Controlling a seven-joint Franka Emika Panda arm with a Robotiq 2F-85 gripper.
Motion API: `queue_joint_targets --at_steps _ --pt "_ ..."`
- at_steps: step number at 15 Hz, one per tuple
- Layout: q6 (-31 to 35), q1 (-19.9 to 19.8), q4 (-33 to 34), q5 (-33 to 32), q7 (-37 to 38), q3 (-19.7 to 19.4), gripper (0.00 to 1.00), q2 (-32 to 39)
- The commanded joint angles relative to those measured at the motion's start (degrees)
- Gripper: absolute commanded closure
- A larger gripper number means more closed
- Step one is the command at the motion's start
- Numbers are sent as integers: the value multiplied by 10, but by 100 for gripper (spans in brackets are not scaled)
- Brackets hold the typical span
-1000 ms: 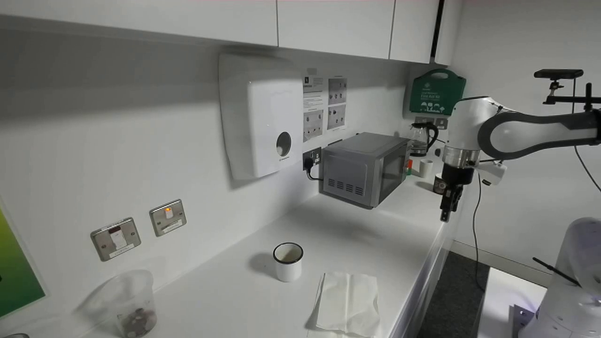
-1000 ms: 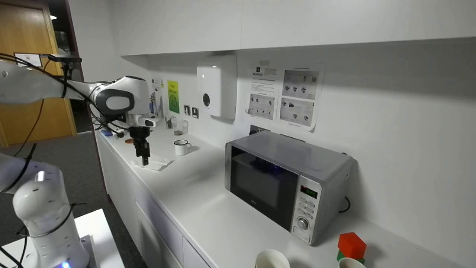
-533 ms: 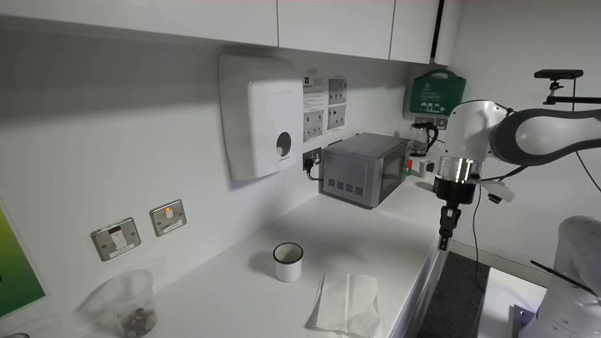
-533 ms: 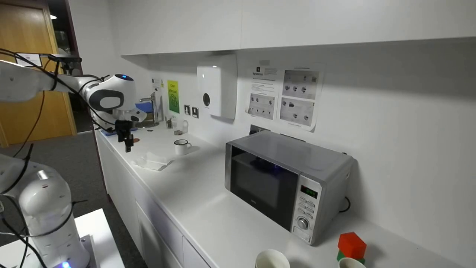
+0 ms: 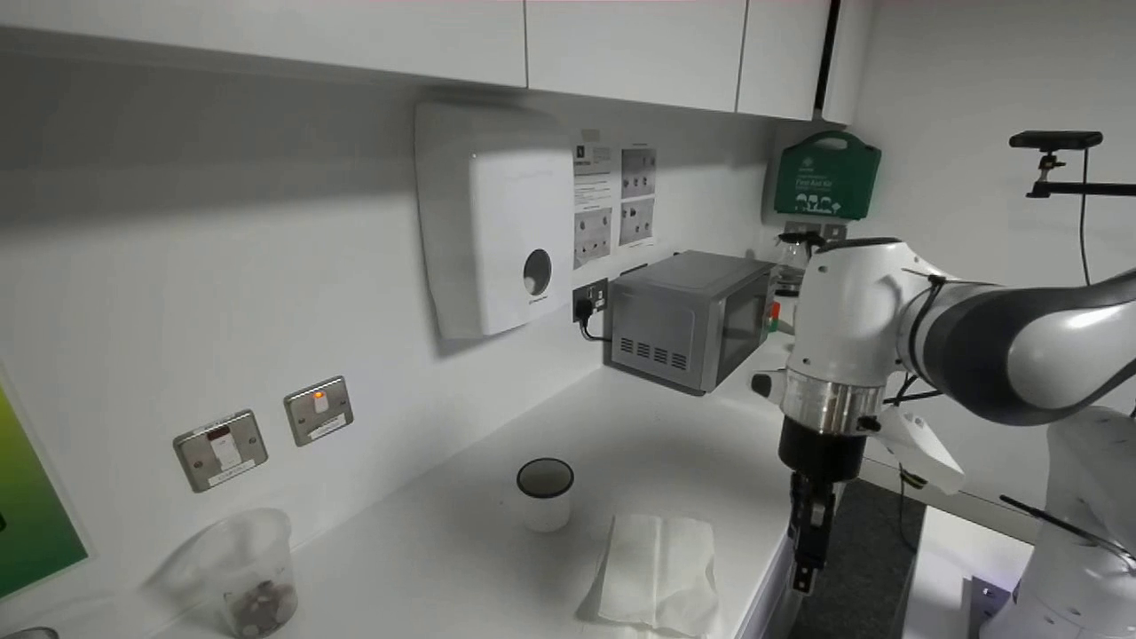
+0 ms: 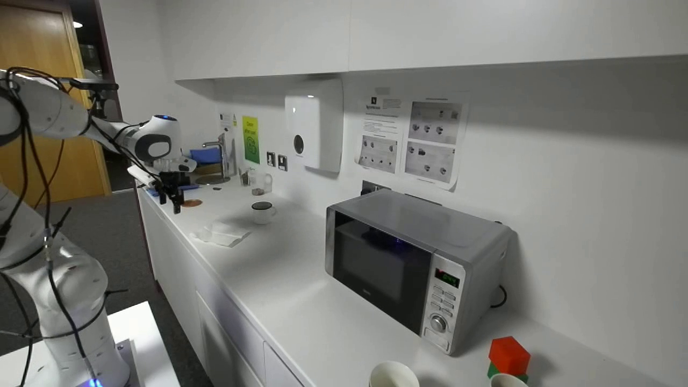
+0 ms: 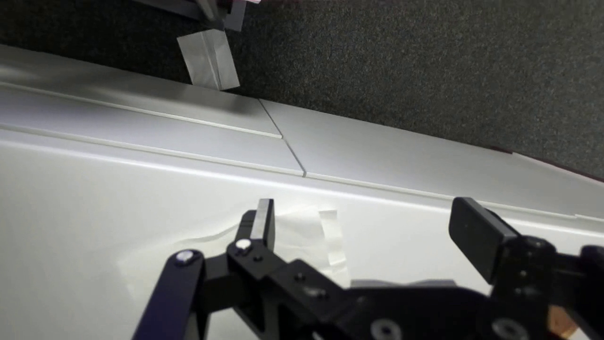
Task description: Separate the napkins on the counter
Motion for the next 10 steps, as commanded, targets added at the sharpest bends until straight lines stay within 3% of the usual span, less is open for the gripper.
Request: queue_joint_targets --at_steps 1,5,10 --pt "-16 2 85 -99 12 17 0 115" --pt "-50 15 141 -210 15 22 0 185" --pt "-33 41 189 -270 72 19 0 265"
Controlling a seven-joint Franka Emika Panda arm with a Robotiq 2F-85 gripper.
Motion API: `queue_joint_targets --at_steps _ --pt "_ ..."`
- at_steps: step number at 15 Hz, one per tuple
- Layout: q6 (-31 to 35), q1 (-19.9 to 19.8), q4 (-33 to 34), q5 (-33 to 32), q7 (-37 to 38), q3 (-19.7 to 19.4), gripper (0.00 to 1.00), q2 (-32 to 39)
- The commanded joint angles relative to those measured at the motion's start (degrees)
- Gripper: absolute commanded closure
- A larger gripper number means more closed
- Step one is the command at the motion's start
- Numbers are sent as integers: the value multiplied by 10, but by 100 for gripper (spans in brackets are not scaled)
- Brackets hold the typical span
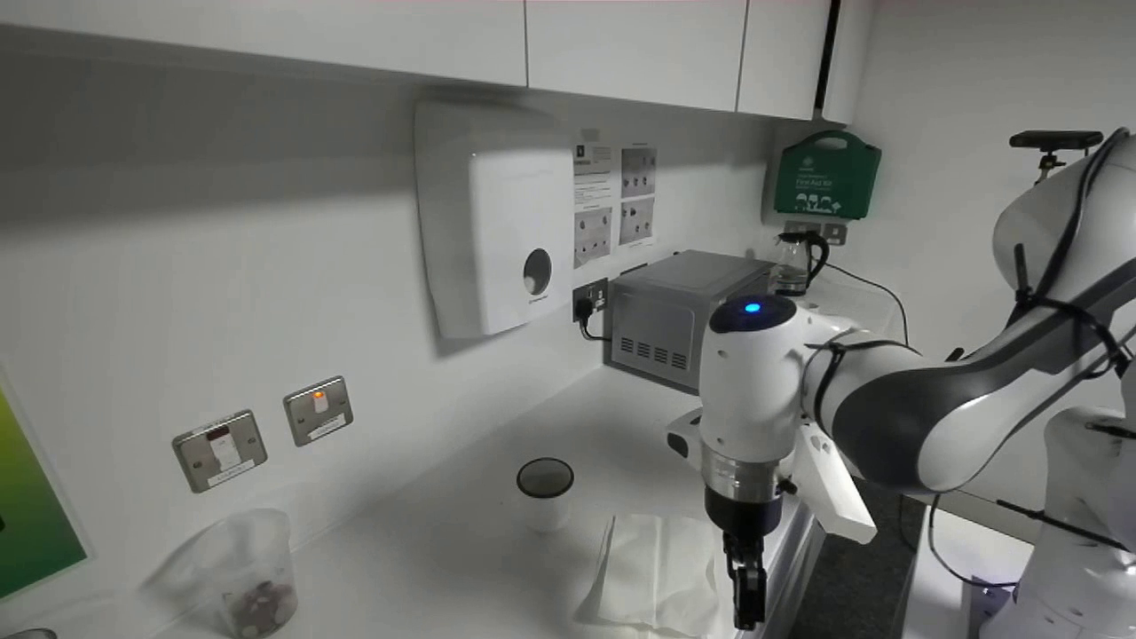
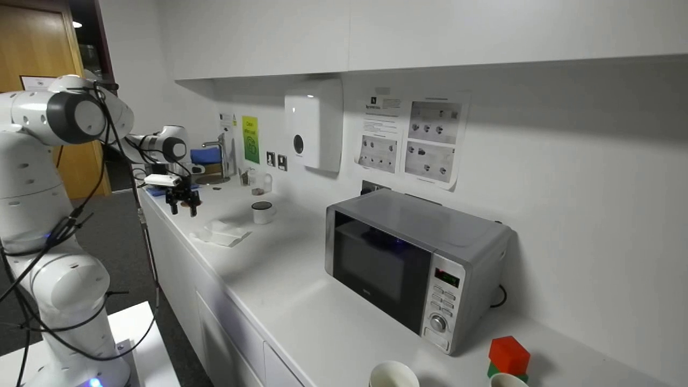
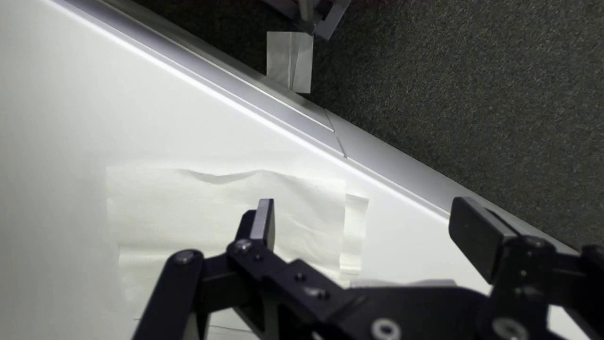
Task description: Separate the napkins on the counter
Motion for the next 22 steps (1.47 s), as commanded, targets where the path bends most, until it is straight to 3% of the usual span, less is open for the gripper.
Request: queue_joint_targets --at_steps 1,6,12,22 --pt "0 26 50 -45 65 -7 0 64" --pt "3 60 84 -87 124 -23 0 122" --pt "27 108 102 -188 199 -53 0 169" --pt "32 158 102 -337 286 -88 0 188"
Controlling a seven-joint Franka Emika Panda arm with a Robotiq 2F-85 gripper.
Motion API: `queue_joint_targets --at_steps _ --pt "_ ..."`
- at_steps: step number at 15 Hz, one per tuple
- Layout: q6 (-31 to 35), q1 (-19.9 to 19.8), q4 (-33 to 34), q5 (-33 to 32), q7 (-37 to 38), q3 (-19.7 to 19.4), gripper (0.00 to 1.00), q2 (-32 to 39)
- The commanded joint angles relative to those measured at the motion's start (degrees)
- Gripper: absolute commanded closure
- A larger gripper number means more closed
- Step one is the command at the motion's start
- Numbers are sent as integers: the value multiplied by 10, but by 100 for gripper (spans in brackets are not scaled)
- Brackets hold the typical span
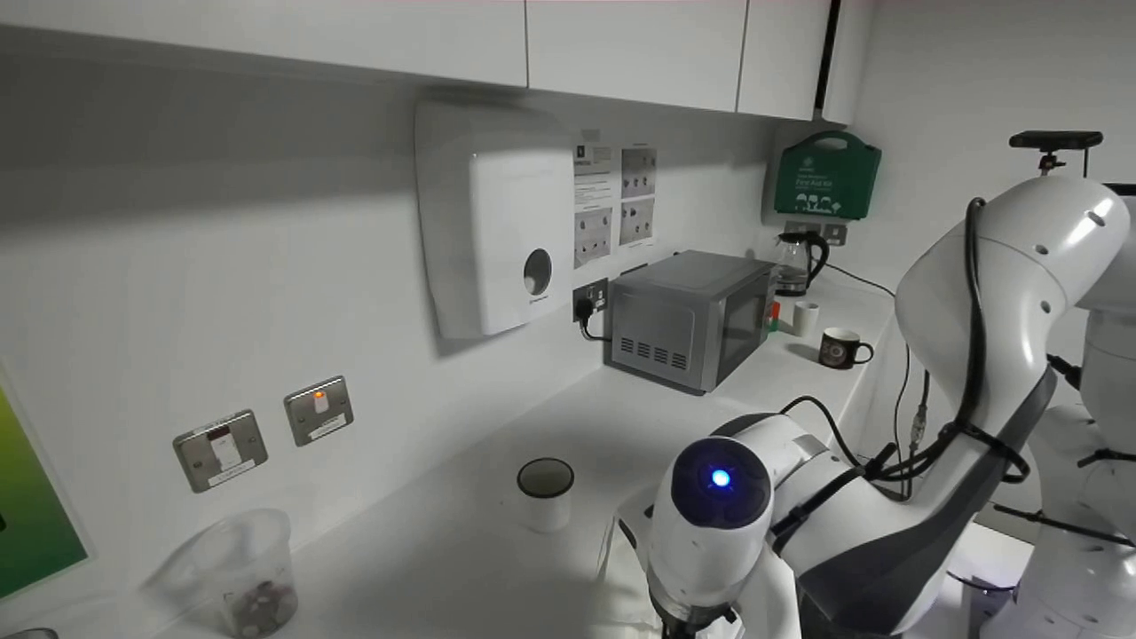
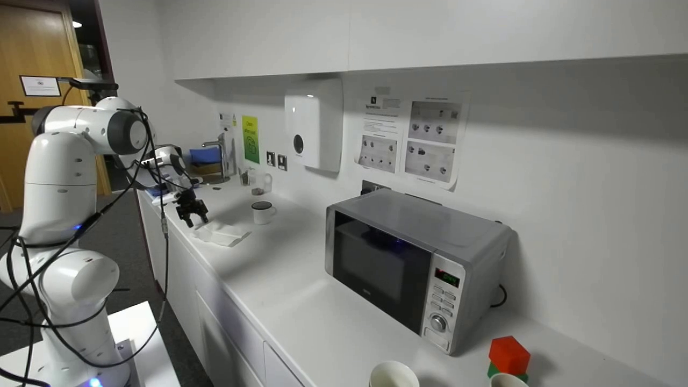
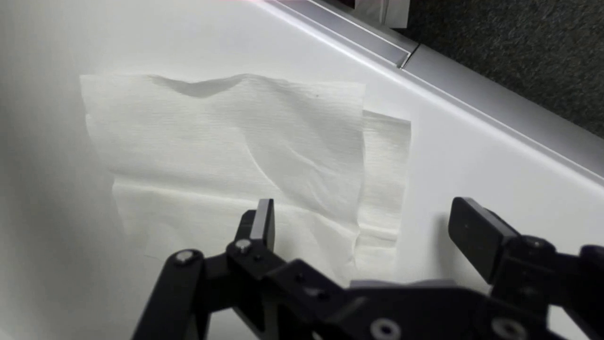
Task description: Separate the napkins on the counter
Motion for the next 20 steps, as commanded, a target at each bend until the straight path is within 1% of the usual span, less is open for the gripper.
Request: queue_joint_targets --at_steps 1,4,7,9,10,20 --pt "1 21 9 -48 32 -18 0 5" --pt "-1 25 6 -78 43 -21 0 2" --pt "-5 23 5 -94 51 -23 0 0" --pt "-16 17 7 -70 44 -20 0 -3" --pt "-3 16 2 -69 32 -18 0 0" --pt "-9 16 1 -74 37 -23 0 2"
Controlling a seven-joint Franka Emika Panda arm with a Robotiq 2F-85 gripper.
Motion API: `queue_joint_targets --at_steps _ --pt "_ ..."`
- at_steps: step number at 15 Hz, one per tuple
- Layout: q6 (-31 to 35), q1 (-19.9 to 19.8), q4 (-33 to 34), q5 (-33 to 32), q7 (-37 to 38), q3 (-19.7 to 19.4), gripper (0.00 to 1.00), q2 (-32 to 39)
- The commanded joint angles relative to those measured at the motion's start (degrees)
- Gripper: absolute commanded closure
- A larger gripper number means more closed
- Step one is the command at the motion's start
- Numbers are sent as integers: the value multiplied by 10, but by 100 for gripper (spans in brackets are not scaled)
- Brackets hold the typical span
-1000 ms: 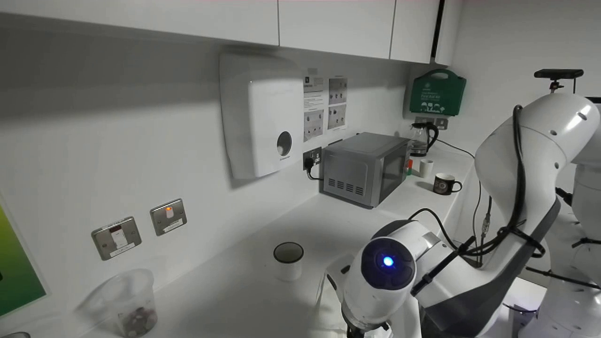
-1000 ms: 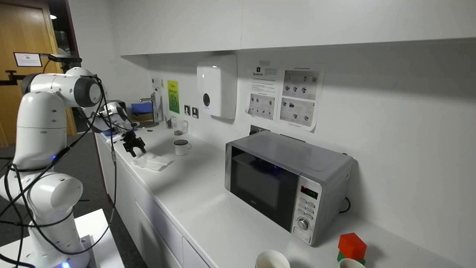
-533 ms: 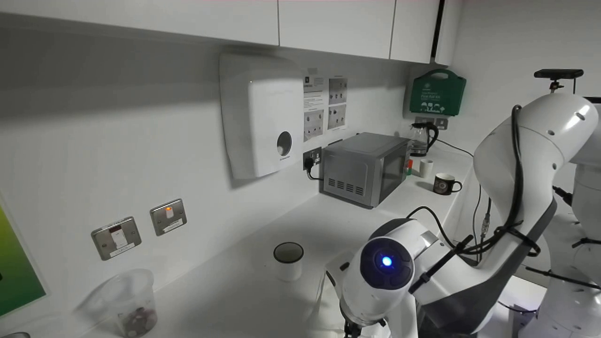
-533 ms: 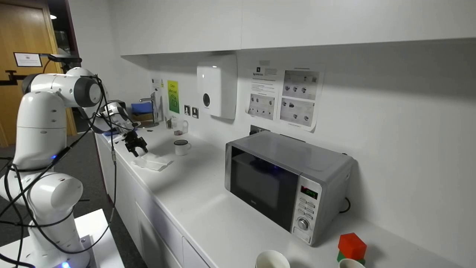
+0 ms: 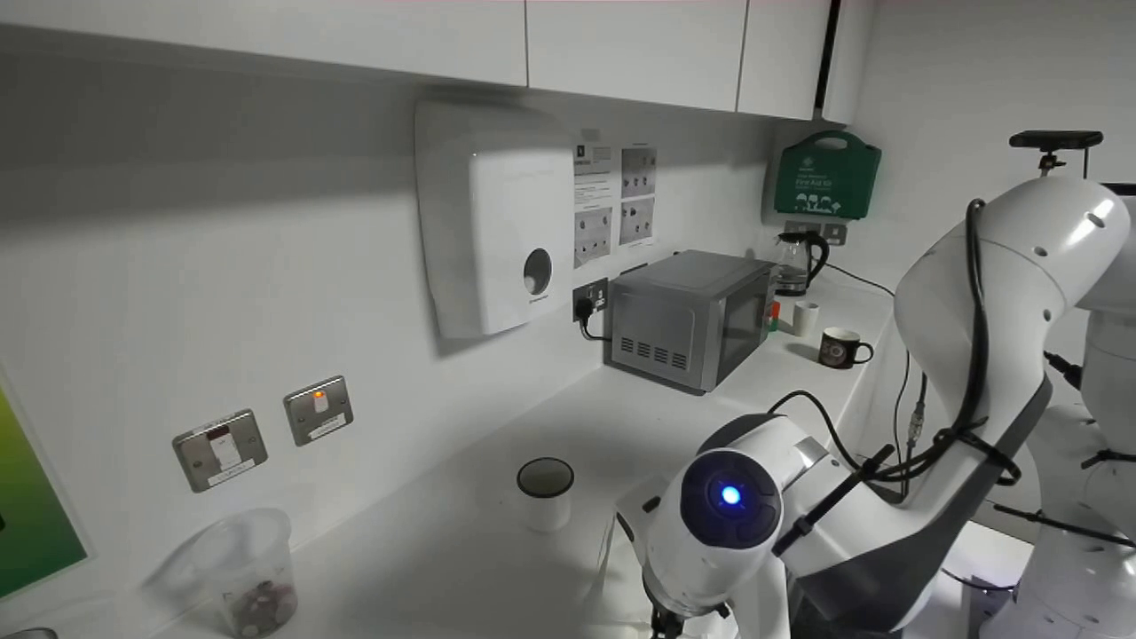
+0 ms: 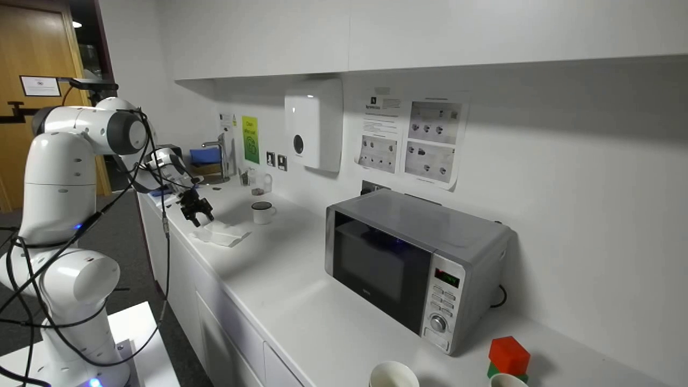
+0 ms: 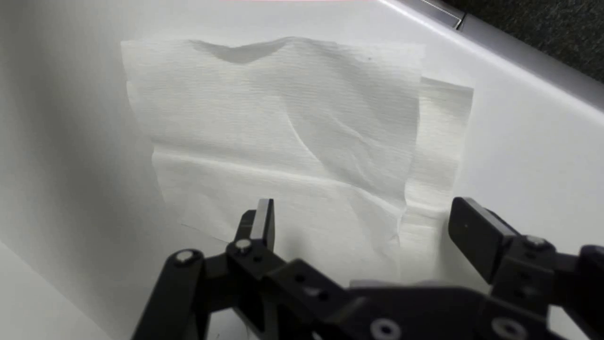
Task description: Separate the napkins on the counter
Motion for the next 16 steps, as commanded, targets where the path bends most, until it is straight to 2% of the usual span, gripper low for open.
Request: queue_joint_targets --at_steps 1,9,16 --pt "-8 3 1 -7 7 -6 0 2" --pt "-33 21 1 -104 62 -11 0 12" --pt "-83 33 6 -137 81 -6 1 24"
